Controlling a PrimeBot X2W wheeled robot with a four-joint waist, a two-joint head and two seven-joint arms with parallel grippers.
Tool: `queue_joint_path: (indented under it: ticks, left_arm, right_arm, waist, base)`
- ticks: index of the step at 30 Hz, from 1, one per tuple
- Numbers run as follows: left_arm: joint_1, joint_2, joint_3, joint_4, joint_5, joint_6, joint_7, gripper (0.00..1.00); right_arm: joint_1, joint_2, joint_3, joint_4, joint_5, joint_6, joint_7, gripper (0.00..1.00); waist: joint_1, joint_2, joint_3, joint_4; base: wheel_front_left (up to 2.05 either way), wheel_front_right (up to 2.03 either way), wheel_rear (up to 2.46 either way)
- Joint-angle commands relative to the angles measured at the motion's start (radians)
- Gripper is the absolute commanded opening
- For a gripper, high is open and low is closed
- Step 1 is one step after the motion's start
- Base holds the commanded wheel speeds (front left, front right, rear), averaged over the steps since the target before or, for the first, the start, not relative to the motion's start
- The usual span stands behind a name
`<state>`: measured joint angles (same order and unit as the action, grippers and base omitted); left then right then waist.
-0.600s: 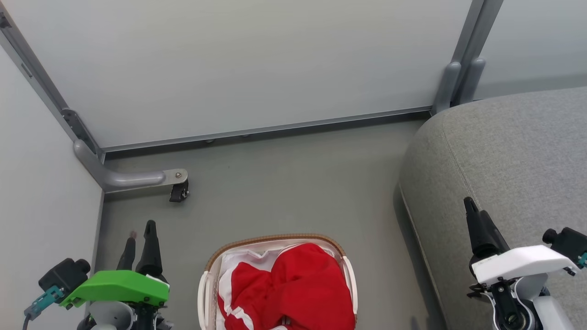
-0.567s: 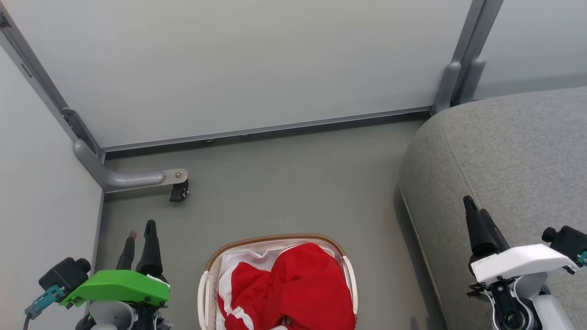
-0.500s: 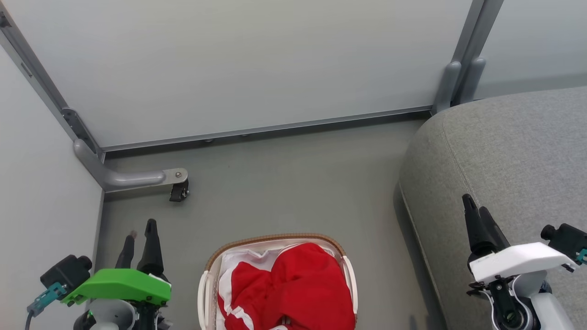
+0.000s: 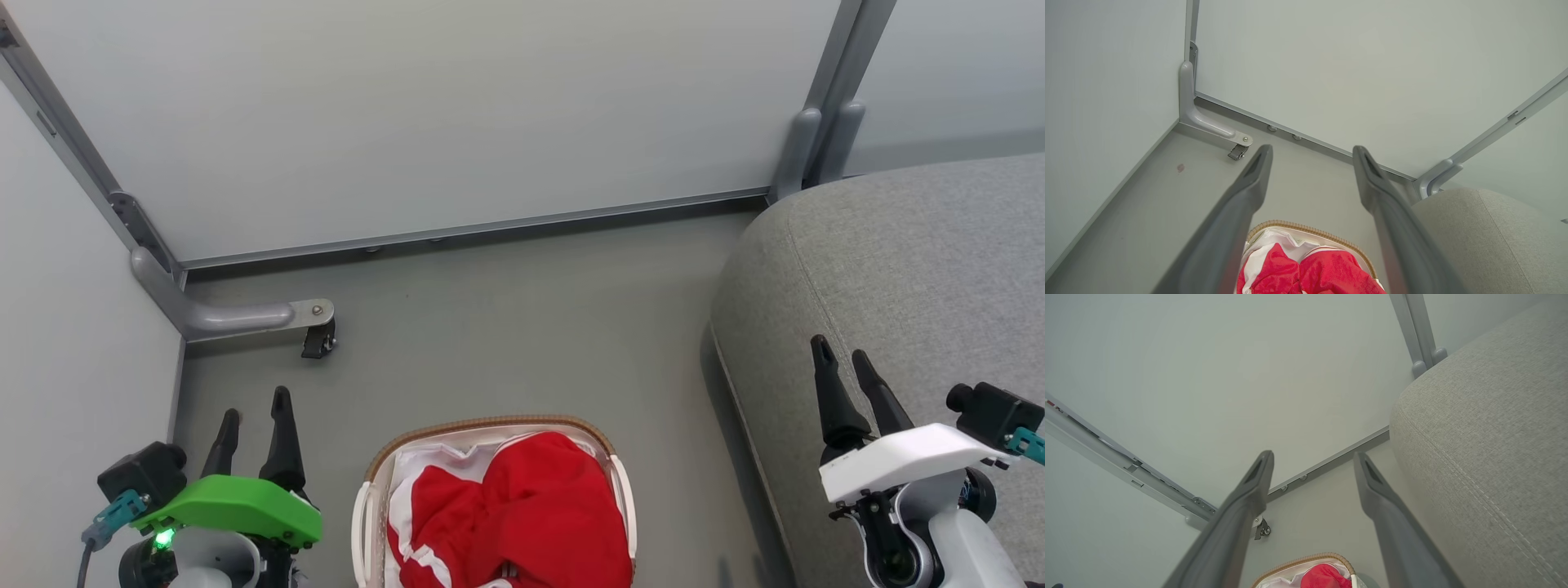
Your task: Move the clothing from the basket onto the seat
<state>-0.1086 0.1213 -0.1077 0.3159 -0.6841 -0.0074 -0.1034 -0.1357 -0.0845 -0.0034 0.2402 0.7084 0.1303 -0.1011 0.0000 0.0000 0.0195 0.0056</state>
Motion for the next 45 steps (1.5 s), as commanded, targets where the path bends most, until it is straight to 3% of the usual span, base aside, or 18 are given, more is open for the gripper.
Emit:
queue_joint_path:
  ticks: [1, 18, 45]
  left_arm:
    - [-0.029, 0.012, -0.007, -0.005, 0.032, 0.0, -0.01, 1.0]
    - [0.0, -0.007, -0.007, 0.01, 0.198, 0.006, -0.056, 1.0]
    - [0.054, -0.059, 0.03, 0.032, 0.438, -0.028, -0.117, 1.0]
  right_arm:
    - [-0.017, -0.008, 0.004, -0.006, -0.033, 0.0, -0.013, 1.0]
    - [0.006, 0.001, 0.029, 0.005, -0.231, 0.0, -0.059, 1.0]
    - [0.021, 0.031, 0.051, 0.016, -0.476, 0.0, -0.12, 1.0]
  waist:
    - [0.0, 0.0, 0.001, 0.0]
    - [0.0, 0.0, 0.003, -0.007]
    - [0.0, 0.0, 0.002, -0.024]
  base:
    - [0.0, 0.0, 0.0]
    - [0.0, 0.0, 0.0]
    - [0.0, 0.0, 0.0]
